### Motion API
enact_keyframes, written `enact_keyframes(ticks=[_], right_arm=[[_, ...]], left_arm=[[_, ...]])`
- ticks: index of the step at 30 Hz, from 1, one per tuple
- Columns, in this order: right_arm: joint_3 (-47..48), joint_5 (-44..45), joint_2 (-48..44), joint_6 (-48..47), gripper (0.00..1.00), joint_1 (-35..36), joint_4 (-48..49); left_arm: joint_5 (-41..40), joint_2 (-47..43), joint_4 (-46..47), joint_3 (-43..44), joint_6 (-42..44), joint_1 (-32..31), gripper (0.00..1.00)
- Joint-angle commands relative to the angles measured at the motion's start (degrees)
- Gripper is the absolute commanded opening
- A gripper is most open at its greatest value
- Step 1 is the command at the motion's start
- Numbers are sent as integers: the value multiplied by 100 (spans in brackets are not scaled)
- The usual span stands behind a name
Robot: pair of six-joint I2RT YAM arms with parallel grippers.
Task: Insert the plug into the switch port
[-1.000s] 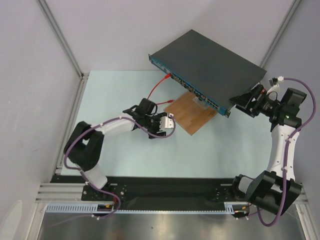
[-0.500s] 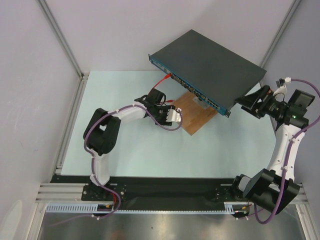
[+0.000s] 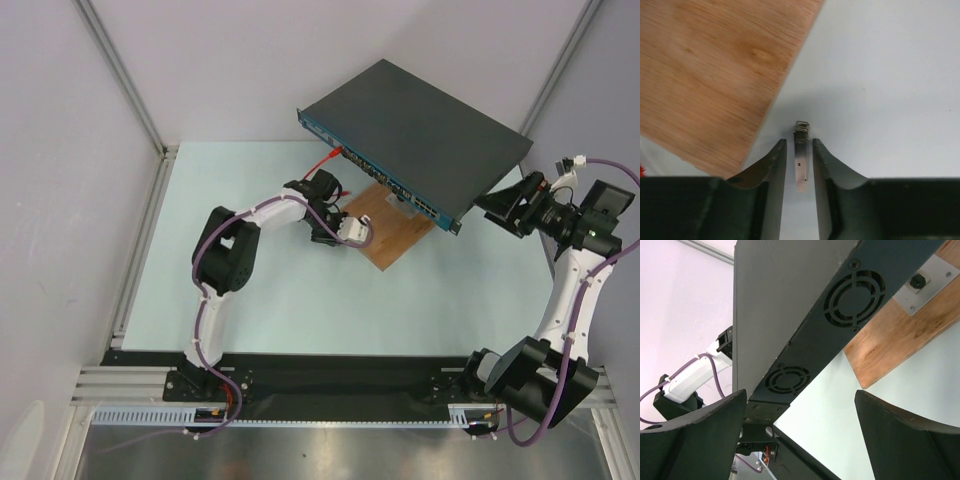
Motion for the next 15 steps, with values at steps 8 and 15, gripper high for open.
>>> enact_keyframes(ticks=[8,15], right_arm=[[506,-291,-40,-144,93,-99,-97],[822,-335,-207,-320,94,-239,-352]], left_arm=[[-433,-248,-866,-215,401,-161,17],[-161,-1705,-348,-1663,76,-416,0]])
